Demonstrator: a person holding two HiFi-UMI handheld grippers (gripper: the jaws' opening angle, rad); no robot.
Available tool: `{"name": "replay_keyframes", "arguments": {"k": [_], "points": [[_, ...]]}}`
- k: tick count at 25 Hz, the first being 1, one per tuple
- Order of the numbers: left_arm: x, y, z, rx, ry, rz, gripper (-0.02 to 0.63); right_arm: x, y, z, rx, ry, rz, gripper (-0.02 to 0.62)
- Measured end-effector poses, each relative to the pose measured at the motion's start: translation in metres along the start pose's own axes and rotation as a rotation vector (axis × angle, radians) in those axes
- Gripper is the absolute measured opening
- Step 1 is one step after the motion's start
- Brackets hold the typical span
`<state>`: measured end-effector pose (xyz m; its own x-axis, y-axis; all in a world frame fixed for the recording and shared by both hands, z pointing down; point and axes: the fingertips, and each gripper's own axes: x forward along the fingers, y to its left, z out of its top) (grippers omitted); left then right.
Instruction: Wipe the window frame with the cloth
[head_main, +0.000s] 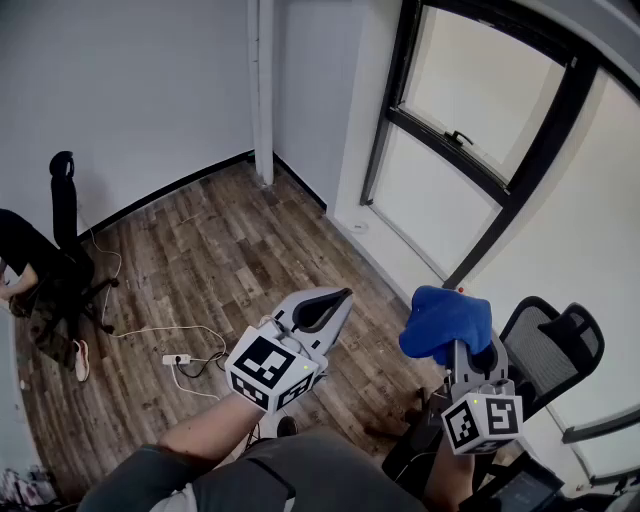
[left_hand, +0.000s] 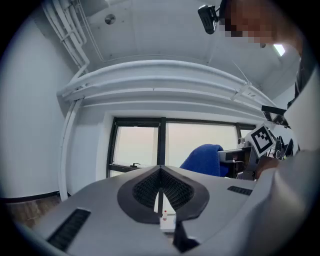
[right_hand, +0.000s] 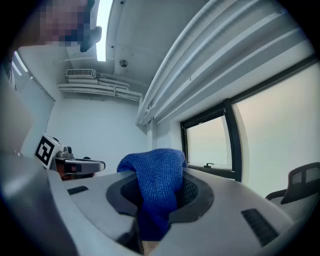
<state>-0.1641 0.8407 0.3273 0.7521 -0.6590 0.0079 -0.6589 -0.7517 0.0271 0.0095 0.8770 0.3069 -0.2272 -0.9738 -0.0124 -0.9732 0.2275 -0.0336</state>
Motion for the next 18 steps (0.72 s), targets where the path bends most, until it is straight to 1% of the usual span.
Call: {"name": "replay_keyframes", "arguments": {"k": [8, 14, 18], "points": [[-0.001, 0.005, 0.000, 0.003, 0.007, -0.005, 0.008, 0.005, 0.000, 0.001, -0.006, 0.004, -0.010, 0.117], [-0.001, 0.020, 0.001, 0.001, 0.010, -0.012, 0.008, 0.018, 0.006, 0.001, 0.041, -0.018, -0.017, 0.117], [-0.003, 0.033, 0.000, -0.008, 0.009, -0.024, 0.008, 0.029, 0.016, 0.002, 0.022, -0.013, -0.014, 0.117]]}}
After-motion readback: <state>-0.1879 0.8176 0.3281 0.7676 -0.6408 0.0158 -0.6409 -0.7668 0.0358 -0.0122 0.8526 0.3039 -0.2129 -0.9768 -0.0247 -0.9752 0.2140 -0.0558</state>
